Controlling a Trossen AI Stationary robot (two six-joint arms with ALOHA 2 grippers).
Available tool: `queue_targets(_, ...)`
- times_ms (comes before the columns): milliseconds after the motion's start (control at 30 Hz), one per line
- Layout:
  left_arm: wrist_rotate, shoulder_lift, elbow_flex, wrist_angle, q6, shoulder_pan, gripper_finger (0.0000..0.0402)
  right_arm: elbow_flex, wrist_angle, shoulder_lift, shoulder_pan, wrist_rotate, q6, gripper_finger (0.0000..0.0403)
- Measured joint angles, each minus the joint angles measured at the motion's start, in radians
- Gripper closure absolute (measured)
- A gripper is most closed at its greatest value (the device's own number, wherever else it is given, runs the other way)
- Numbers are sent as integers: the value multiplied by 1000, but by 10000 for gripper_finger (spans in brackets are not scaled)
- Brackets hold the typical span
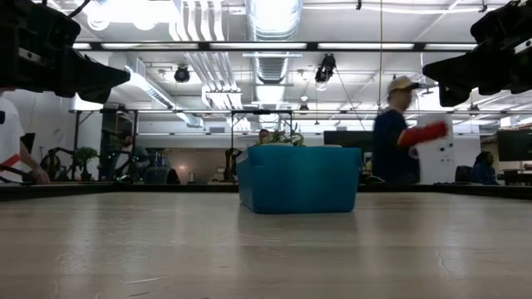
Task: Pick and place pill bottles into a basket
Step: Return to Home Position
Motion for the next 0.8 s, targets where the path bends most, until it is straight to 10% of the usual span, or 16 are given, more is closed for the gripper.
queue_targets(800, 0, 4, -1, 18, 0, 0, 402, 0, 0, 0, 0, 0, 2, 394)
